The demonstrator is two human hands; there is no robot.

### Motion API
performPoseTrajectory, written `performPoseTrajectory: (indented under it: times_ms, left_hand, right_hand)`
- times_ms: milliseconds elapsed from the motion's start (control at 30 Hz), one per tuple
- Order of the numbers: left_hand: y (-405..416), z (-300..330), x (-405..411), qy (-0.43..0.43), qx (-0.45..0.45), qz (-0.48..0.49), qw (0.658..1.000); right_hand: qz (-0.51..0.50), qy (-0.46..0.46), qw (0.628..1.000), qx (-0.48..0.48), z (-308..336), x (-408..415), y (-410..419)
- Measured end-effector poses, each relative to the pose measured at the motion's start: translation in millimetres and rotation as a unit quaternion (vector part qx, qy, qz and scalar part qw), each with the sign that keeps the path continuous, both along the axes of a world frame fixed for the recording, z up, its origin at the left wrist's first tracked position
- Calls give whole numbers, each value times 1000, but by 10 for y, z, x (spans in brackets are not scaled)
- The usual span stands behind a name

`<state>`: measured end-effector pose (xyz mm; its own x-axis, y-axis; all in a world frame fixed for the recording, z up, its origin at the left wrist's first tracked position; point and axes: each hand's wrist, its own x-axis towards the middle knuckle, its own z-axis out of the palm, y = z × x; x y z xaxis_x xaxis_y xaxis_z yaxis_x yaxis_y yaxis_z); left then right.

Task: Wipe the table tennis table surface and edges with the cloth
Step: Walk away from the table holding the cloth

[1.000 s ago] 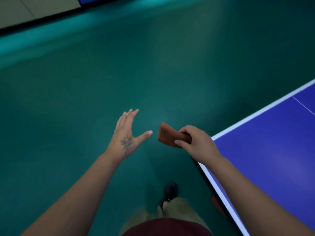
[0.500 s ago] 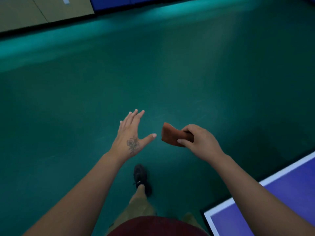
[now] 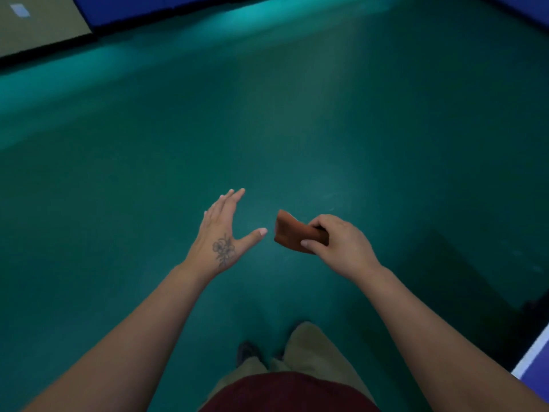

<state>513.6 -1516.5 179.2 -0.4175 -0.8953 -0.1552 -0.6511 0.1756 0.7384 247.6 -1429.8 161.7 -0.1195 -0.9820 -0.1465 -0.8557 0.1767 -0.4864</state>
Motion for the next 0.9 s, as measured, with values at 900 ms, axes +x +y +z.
performPoseTrajectory:
  times_ms: [900]
  left_hand:
    - [-5361,-234,-2306,-12,-81,53,995]
  right_hand:
    - [-13,-50,999,-17,-156,-2317,-5601]
